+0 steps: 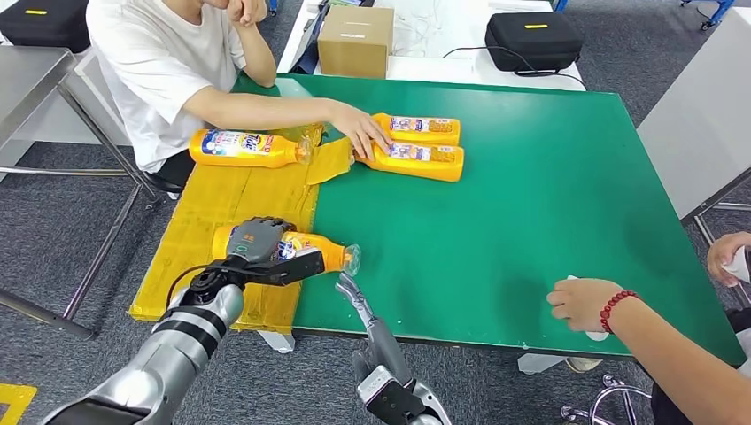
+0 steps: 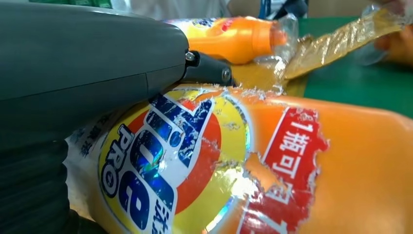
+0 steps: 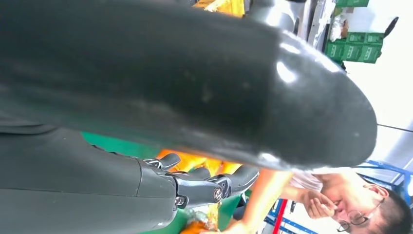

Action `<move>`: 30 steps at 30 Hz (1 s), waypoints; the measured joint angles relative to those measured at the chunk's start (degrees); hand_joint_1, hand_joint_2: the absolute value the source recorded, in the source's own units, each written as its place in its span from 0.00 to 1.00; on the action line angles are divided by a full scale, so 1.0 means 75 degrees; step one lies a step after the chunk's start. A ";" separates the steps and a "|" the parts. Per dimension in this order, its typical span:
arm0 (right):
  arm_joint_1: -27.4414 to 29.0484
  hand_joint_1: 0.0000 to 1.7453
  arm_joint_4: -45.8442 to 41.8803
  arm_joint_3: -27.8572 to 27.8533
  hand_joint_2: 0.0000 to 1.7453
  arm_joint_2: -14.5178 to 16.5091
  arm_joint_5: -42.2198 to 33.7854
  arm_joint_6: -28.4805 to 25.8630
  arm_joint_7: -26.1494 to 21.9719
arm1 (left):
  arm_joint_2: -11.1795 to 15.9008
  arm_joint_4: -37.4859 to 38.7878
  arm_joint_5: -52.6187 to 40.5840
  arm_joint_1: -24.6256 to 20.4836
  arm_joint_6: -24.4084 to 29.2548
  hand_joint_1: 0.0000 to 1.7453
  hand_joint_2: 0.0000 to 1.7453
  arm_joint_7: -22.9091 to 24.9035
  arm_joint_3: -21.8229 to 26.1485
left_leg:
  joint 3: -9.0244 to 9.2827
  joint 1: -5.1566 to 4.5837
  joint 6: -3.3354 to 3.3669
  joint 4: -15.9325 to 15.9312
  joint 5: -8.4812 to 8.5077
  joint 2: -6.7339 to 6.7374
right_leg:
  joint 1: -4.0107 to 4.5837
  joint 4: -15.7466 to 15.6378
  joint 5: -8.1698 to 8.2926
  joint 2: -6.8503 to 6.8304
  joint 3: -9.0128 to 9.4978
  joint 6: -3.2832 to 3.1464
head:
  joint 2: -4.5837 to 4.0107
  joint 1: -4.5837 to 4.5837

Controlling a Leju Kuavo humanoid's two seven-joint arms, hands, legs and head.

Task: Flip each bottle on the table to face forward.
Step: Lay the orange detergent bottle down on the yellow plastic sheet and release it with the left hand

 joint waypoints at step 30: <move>-0.0409 0.00 0.0425 0.0244 0.00 0.0035 -0.0734 -0.0732 0.0000 | -0.0235 0.1349 0.3499 -0.1320 -0.3477 0.00 1.00 -0.1257 0.0987 | 0.0032 0.0000 -0.0002 -0.0001 0.0013 0.0001 | 0.0000 0.0005 0.0013 -0.0002 0.0034 -0.0018 | 0.0000 -0.0001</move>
